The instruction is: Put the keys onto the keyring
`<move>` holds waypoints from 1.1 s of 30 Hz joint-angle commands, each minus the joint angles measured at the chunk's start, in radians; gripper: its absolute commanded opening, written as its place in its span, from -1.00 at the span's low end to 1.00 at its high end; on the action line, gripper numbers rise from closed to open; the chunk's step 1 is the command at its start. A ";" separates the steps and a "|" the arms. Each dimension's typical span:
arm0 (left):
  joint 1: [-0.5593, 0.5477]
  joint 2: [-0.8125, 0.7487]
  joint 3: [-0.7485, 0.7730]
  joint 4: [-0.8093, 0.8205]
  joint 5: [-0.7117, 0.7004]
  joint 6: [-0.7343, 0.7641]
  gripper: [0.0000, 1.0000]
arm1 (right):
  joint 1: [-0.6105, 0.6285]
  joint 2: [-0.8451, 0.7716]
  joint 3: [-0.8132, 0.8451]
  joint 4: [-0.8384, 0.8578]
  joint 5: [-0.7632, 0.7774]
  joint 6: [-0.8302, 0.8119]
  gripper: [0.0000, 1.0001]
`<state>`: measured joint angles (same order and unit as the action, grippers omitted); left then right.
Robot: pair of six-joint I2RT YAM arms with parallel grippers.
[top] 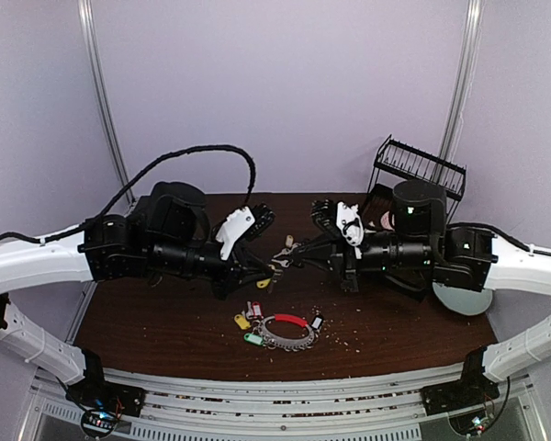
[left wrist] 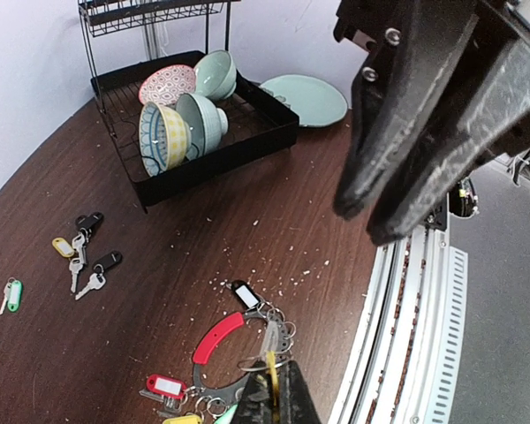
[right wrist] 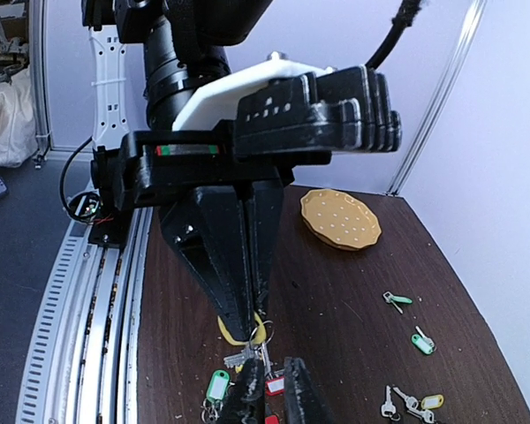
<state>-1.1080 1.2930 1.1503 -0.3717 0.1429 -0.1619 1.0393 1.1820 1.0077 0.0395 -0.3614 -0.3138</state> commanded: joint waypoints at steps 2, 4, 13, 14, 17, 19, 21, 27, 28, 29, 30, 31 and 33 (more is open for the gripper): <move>-0.011 -0.034 0.041 0.010 -0.030 0.042 -1.00 | 0.002 0.038 -0.010 -0.002 -0.058 -0.006 -0.47; -0.015 -0.039 0.042 0.011 -0.027 0.051 -1.00 | 0.000 0.061 0.013 -0.010 -0.102 0.020 -0.10; -0.026 -0.066 0.037 0.028 -0.003 0.067 -1.00 | -0.044 0.137 -0.016 0.147 -0.186 0.189 0.17; -0.026 -0.068 0.037 0.032 0.001 0.069 -1.00 | -0.046 0.144 -0.017 0.159 -0.196 0.199 0.09; -0.027 -0.075 0.036 0.038 0.007 0.069 -1.00 | -0.047 0.162 -0.012 0.176 -0.214 0.206 -0.18; -0.028 -0.079 0.033 0.045 0.000 0.066 -1.00 | -0.047 0.166 -0.013 0.179 -0.241 0.205 -0.24; -0.028 -0.086 0.027 0.055 -0.001 0.064 -1.00 | -0.048 0.168 -0.021 0.197 -0.270 0.206 -0.25; -0.029 -0.094 0.019 0.071 0.005 0.061 -1.00 | -0.049 0.201 0.006 0.200 -0.311 0.226 -0.73; -0.027 -0.094 0.019 0.071 0.004 0.062 -1.00 | -0.049 0.201 0.005 0.204 -0.314 0.226 -0.89; -0.028 -0.096 0.017 0.072 0.004 0.062 -1.00 | -0.049 0.200 0.005 0.205 -0.317 0.226 -1.00; -0.028 -0.101 0.015 0.072 0.004 0.062 -1.00 | -0.050 0.198 0.002 0.205 -0.313 0.227 -1.00; -0.027 -0.106 0.010 0.072 0.002 0.061 -1.00 | -0.050 0.193 -0.001 0.205 -0.306 0.226 -1.00; -0.029 -0.124 -0.008 0.083 -0.021 0.060 -1.00 | -0.054 0.174 -0.014 0.221 -0.293 0.237 -1.00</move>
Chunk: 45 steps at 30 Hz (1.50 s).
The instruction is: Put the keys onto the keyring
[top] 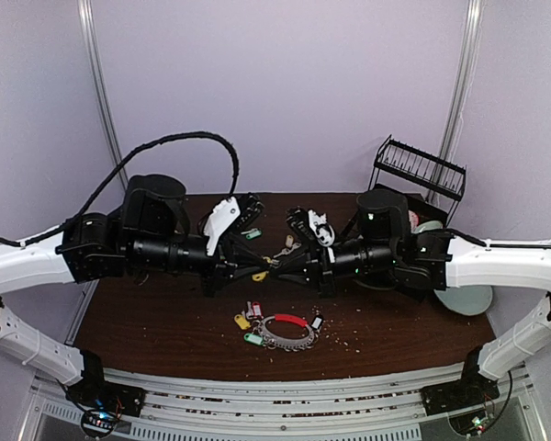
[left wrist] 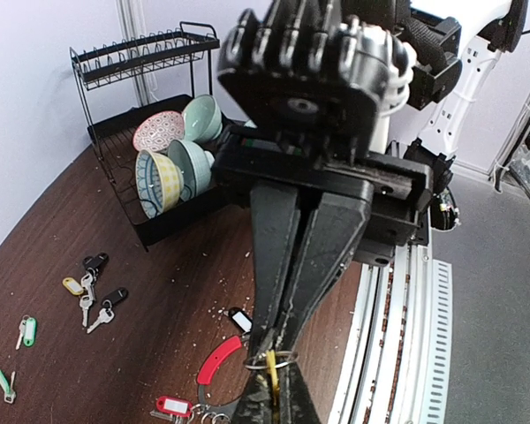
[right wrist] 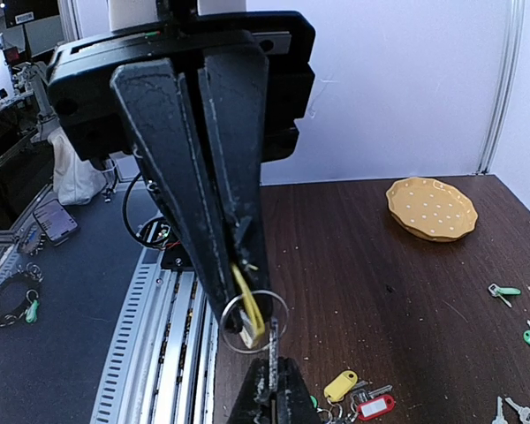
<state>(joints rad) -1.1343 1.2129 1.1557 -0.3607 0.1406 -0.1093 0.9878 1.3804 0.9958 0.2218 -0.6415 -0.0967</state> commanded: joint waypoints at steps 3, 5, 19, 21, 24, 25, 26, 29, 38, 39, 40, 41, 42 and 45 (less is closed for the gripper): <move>-0.002 -0.062 -0.045 0.079 -0.063 0.010 -1.00 | -0.007 -0.064 -0.026 0.074 -0.008 0.035 -1.00; -0.001 -0.066 -0.061 0.091 -0.064 0.018 -1.00 | -0.006 -0.079 -0.025 0.072 -0.007 0.034 -1.00; -0.002 -0.120 -0.134 0.144 0.035 0.079 0.27 | -0.001 -0.102 0.035 -0.104 0.100 -0.064 -1.00; -0.001 -0.120 -0.125 0.145 0.044 0.066 0.25 | 0.008 -0.097 0.055 -0.151 0.145 -0.103 -1.00; -0.001 -0.107 -0.104 0.161 -0.034 0.023 -0.05 | 0.022 -0.086 0.085 -0.153 0.230 -0.090 -1.00; -0.003 -0.102 -0.098 0.169 -0.070 0.011 -0.21 | 0.023 -0.077 0.102 -0.154 0.236 -0.063 -1.00; -0.006 -0.099 -0.093 0.175 -0.104 0.007 -0.37 | 0.023 -0.064 0.127 -0.168 0.223 -0.048 -1.00; -0.025 -0.093 -0.087 0.184 -0.181 0.050 -0.51 | 0.024 -0.019 0.203 -0.224 0.235 0.053 -1.00; -0.055 -0.136 -0.123 0.298 -0.486 0.305 -0.36 | 0.027 0.085 0.364 -0.433 0.383 0.261 -1.00; -0.055 -0.134 -0.134 0.320 -0.472 0.328 -0.37 | 0.030 0.089 0.367 -0.436 0.382 0.268 -1.00; -0.055 -0.129 -0.141 0.338 -0.451 0.346 -0.38 | 0.033 0.093 0.368 -0.435 0.382 0.269 -1.00; -0.055 -0.123 -0.150 0.354 -0.434 0.361 -0.41 | 0.036 0.094 0.368 -0.432 0.382 0.270 -1.00; -0.055 -0.118 -0.160 0.371 -0.427 0.369 -0.51 | 0.039 0.094 0.369 -0.428 0.384 0.269 -1.00; -0.053 -0.113 -0.178 0.399 -0.429 0.378 -0.61 | 0.045 0.093 0.365 -0.417 0.393 0.268 -1.00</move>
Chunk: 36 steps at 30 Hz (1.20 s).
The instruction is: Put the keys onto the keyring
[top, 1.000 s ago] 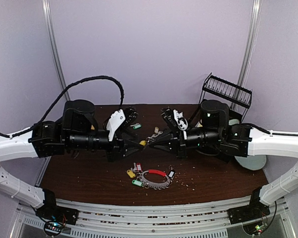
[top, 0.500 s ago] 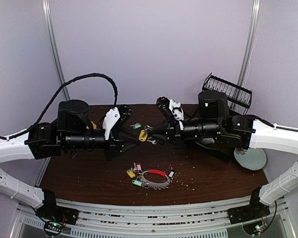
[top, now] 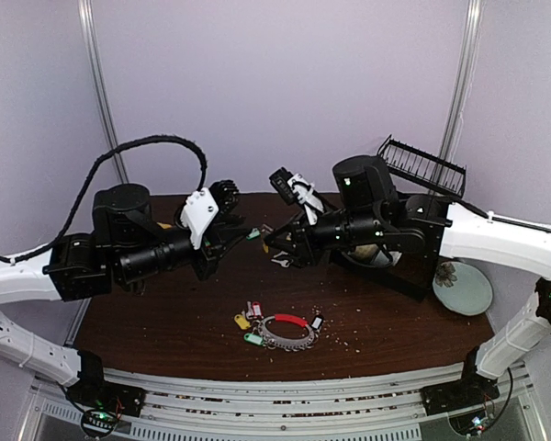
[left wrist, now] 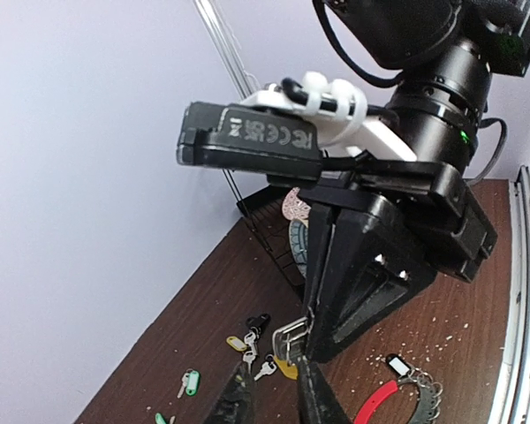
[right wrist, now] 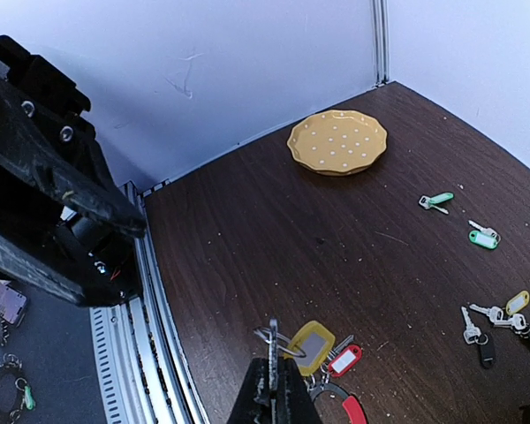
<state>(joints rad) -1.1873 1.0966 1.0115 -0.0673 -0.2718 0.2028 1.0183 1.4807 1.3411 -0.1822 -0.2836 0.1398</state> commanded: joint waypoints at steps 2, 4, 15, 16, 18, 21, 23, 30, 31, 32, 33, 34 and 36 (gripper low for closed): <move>0.006 0.012 -0.024 0.087 -0.007 0.064 -0.51 | 0.017 -0.007 0.018 -0.008 0.032 0.030 -1.00; 0.040 0.027 0.004 0.038 0.046 0.031 -0.46 | 0.020 -0.007 0.015 -0.003 0.031 0.031 -1.00; 0.101 0.106 0.055 -0.035 0.175 -0.035 -0.54 | 0.029 -0.001 0.009 0.013 0.030 0.037 -1.00; 0.101 0.107 0.055 -0.035 0.196 -0.031 -0.55 | 0.030 -0.001 0.009 0.013 0.034 0.037 -1.00; 0.101 0.101 0.043 -0.021 0.238 -0.020 -0.55 | 0.030 -0.004 0.007 0.015 0.039 0.036 -1.00; 0.101 0.088 0.019 -0.008 0.266 -0.008 -0.59 | 0.031 -0.005 0.003 0.019 0.044 0.033 -1.00; 0.101 0.085 0.015 -0.011 0.267 -0.003 -0.59 | 0.031 -0.004 0.002 0.019 0.049 0.030 -1.00; 0.101 0.101 0.029 -0.004 0.187 -0.015 -0.90 | 0.037 -0.008 -0.003 0.034 0.034 0.028 -1.00; 0.101 0.103 0.031 -0.003 0.175 -0.016 -0.98 | 0.038 -0.009 -0.005 0.035 0.032 0.027 -1.00; 0.101 0.103 0.030 -0.003 0.170 -0.017 -1.00 | 0.038 -0.011 -0.006 0.037 0.031 0.025 -1.00; 0.101 0.100 0.029 -0.003 0.168 -0.017 -1.00 | 0.039 -0.011 -0.008 0.038 0.030 0.024 -1.00; 0.101 0.099 0.028 -0.004 0.169 -0.017 -1.00 | 0.039 -0.012 -0.008 0.038 0.030 0.024 -1.00; 0.101 0.096 0.025 -0.006 0.171 -0.023 -1.00 | 0.040 -0.013 -0.009 0.036 0.032 0.023 -1.00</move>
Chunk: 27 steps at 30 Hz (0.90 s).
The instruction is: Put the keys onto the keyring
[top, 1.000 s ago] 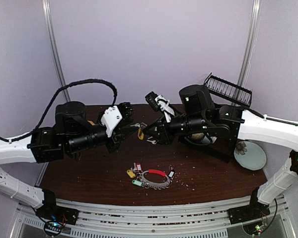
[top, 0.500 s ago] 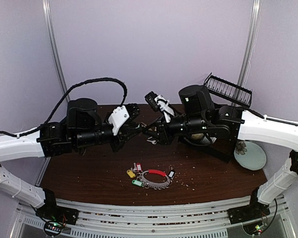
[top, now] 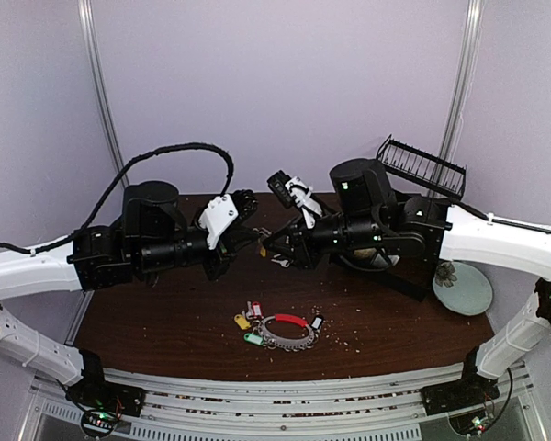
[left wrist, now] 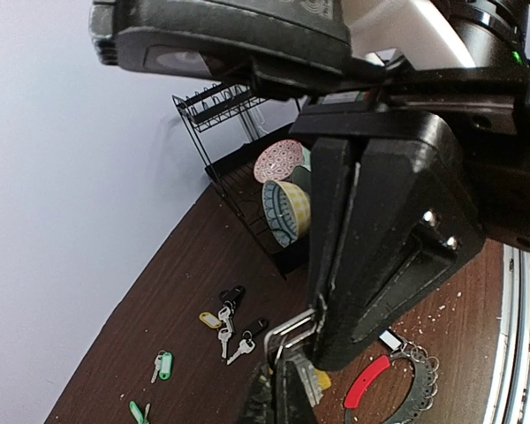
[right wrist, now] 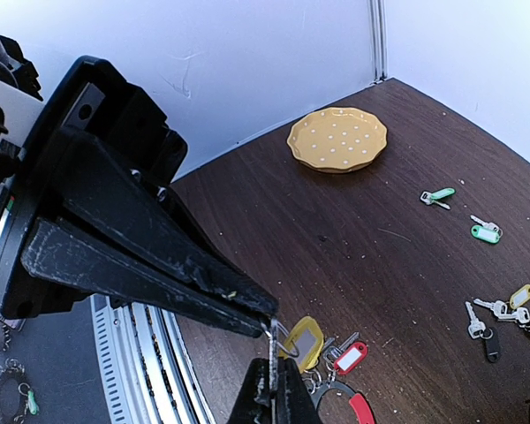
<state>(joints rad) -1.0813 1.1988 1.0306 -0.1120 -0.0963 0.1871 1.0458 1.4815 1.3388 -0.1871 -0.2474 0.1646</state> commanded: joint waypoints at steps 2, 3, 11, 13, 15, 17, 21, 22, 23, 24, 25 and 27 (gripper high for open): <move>-0.005 -0.007 0.003 0.037 -0.002 -0.011 -1.00 | 0.013 -0.012 -0.007 0.042 -0.007 -0.002 -1.00; -0.005 -0.007 0.002 0.038 0.004 -0.011 -1.00 | 0.011 -0.011 -0.006 0.043 -0.008 -0.001 -1.00; -0.005 0.019 0.020 0.022 -0.026 -0.008 -0.86 | 0.012 -0.004 0.003 0.045 -0.018 0.001 -1.00; -0.005 0.027 0.026 0.016 -0.020 -0.005 -0.84 | 0.011 -0.004 0.003 0.044 -0.016 0.001 -1.00; -0.006 0.030 0.028 0.015 -0.011 -0.003 -0.81 | 0.011 -0.003 0.005 0.042 -0.015 0.000 -1.00; -0.005 0.035 0.028 0.015 0.000 -0.002 -0.80 | 0.012 -0.002 0.006 0.041 -0.012 0.000 -1.00; -0.005 0.031 0.027 0.024 -0.012 -0.009 -1.00 | 0.011 0.002 0.010 0.040 -0.020 -0.003 -1.00; -0.006 0.026 0.025 0.030 -0.013 -0.009 -1.00 | 0.012 0.001 0.010 0.039 -0.022 -0.005 -1.00; -0.006 0.021 0.020 0.035 -0.017 -0.011 -1.00 | 0.012 0.002 0.010 0.036 -0.024 -0.006 -1.00; -0.006 0.014 0.018 0.037 -0.019 -0.011 -1.00 | 0.012 0.003 0.010 0.030 -0.024 -0.011 -1.00; -0.006 0.007 0.014 0.038 -0.026 -0.011 -1.00 | 0.010 0.002 0.010 0.021 -0.025 -0.016 -1.00; -0.006 -0.008 -0.001 0.041 -0.033 -0.007 -1.00 | 0.006 0.005 0.013 -0.004 -0.022 -0.023 -1.00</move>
<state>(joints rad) -1.0817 1.2160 1.0382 -0.1150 -0.1158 0.1833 1.0439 1.4818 1.3376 -0.1921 -0.2379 0.1612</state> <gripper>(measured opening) 0.006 0.019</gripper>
